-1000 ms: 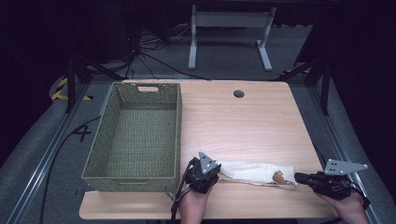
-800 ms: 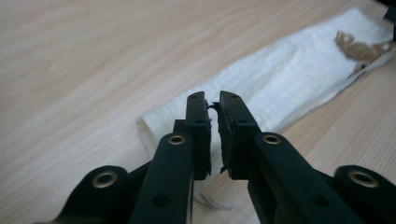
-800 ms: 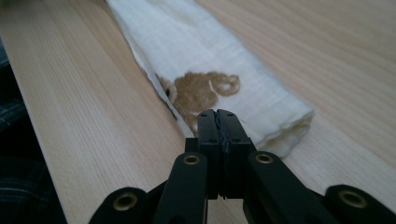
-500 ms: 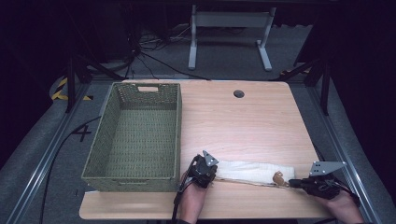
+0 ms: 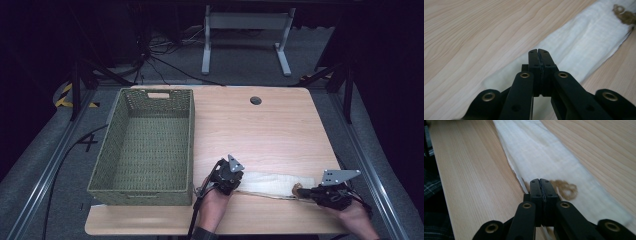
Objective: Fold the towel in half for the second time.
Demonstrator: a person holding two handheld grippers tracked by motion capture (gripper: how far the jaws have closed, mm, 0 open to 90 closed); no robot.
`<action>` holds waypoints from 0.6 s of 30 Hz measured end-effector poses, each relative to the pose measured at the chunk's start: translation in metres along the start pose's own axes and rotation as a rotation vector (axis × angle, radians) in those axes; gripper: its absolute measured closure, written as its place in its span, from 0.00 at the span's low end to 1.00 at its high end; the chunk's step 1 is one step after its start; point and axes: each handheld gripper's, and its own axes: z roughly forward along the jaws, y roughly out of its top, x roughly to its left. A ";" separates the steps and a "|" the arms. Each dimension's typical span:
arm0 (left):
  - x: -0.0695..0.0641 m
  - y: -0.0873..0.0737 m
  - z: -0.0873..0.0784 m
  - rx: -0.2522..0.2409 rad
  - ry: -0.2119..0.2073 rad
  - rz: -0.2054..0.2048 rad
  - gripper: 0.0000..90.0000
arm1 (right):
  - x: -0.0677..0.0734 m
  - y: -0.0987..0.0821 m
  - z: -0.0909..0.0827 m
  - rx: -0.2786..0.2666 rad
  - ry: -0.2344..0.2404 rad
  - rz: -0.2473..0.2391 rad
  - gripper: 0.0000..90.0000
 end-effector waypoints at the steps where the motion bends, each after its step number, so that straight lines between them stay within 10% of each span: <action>1: -0.001 0.003 0.004 0.003 -0.009 0.008 1.00 | 0.001 0.003 0.004 -0.001 0.004 -0.005 1.00; 8: -0.008 0.021 0.037 0.077 -0.011 0.074 1.00 | 0.006 0.013 0.021 0.008 0.051 -0.024 1.00; 18: -0.007 0.019 0.042 0.089 -0.003 0.068 1.00 | 0.008 0.014 0.034 0.066 0.026 -0.061 1.00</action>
